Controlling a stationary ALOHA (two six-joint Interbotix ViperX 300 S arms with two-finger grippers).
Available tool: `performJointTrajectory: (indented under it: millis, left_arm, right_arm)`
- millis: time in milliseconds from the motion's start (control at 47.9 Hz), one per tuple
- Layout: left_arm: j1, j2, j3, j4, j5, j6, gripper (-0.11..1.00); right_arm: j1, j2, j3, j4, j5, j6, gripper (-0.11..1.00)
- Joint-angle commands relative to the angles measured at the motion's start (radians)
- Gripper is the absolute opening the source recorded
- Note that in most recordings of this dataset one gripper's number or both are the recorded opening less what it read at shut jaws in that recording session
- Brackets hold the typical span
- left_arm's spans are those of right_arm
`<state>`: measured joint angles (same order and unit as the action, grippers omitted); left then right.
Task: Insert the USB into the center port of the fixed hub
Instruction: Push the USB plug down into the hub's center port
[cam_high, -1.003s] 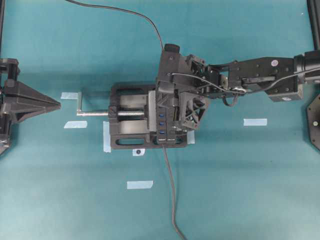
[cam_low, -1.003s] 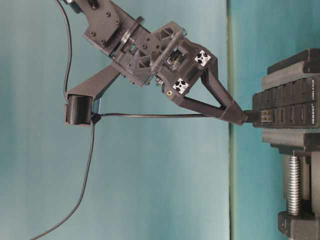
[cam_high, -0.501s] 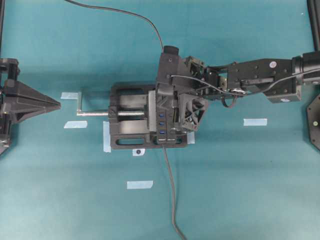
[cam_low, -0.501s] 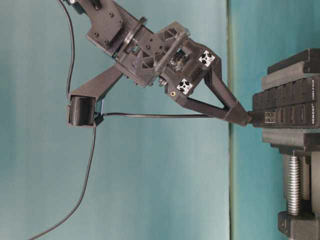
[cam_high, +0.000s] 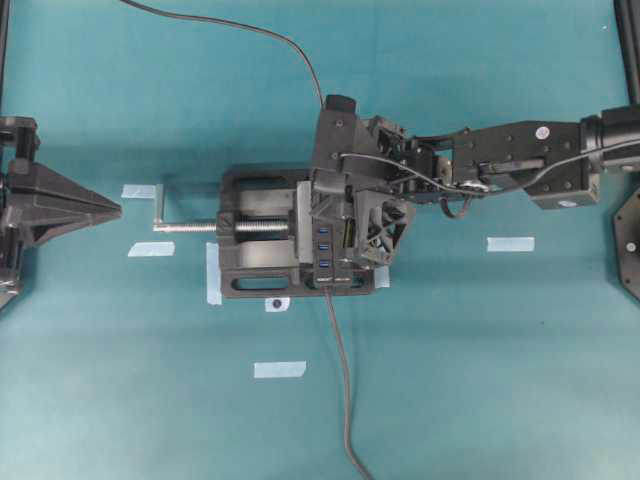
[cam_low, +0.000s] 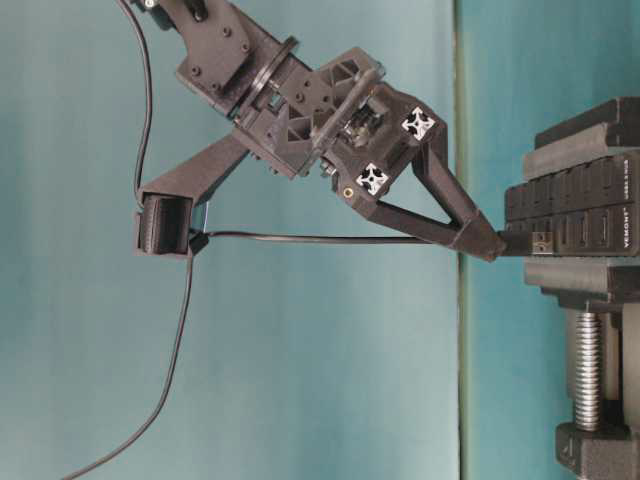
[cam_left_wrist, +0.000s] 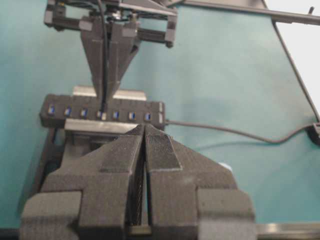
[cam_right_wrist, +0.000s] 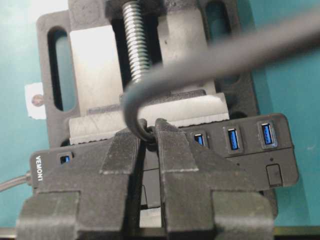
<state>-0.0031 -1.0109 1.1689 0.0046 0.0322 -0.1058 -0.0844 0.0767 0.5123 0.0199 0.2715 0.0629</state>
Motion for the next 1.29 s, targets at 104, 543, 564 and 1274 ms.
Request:
performJointTrajectory:
  millis: [104,543,564,1274]
  left_arm:
    - [-0.002,0.005,-0.015,0.002,-0.006,-0.002,0.0]
    - [-0.002,0.003,-0.014,0.002,-0.009,-0.002,0.0]
    - [-0.002,0.003,-0.014,0.002,-0.006,-0.002,0.0]
    - [-0.002,0.002,-0.012,0.0,-0.009,-0.002,0.0]
  right_arm:
    - [-0.003,-0.014,-0.012,-0.008,0.038,0.008,0.07]
    - [-0.018,-0.014,-0.015,-0.023,0.067,0.005,0.06]
    - [-0.02,-0.014,-0.015,-0.025,0.069,0.005,0.06]
    - [-0.021,-0.018,-0.052,-0.032,0.14,-0.005,0.06]
